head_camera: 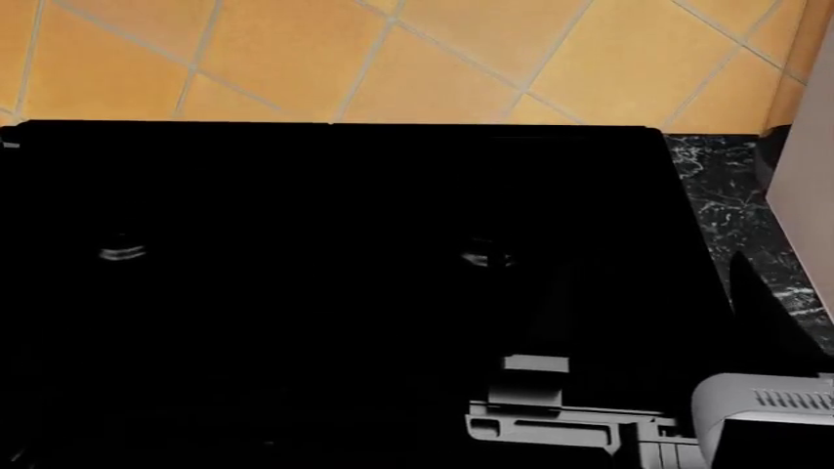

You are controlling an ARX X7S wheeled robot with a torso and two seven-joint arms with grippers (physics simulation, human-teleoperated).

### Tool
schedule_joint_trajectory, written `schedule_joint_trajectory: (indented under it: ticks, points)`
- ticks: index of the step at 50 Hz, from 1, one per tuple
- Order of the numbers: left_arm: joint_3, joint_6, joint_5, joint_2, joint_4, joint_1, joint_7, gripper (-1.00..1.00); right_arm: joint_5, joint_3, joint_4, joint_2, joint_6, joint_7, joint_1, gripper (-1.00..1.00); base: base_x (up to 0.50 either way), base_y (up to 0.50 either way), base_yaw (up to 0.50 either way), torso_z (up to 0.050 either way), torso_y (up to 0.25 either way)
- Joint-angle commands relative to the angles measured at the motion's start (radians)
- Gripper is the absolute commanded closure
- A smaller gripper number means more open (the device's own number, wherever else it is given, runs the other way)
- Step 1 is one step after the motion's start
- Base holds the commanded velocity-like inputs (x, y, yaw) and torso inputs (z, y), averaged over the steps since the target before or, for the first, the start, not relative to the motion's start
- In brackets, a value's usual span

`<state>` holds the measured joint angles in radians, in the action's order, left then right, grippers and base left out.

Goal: Pick the broccoli from the counter and place it in the microwave.

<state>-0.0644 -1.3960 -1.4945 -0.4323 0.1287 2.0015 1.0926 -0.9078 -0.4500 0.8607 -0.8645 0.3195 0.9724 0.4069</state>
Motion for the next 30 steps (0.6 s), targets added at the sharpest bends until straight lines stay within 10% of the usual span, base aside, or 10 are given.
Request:
schedule_joint_trajectory:
  ticks: [1,10,30]
  points:
    - [-0.139,0.261,-0.784,-0.336,0.334,-0.071,0.473,-1.0,0.001,-0.008,-0.004,0.005,0.005,-0.005,0.006,-1.0,0.0,0.0,0.0,0.0,0.0]
    - [-0.246,0.499,-0.901,-0.54,0.501,-0.058,0.47,-1.0,-0.002,-0.014,-0.004,0.011,0.01,-0.009,0.012,-1.0,0.0,0.0,0.0,0.0,0.0]
    - [-0.273,0.674,-0.961,-0.709,0.633,-0.122,0.424,-1.0,-0.009,-0.02,0.005,0.003,0.017,-0.007,0.01,-1.0,0.0,0.0,0.0,0.0,0.0]
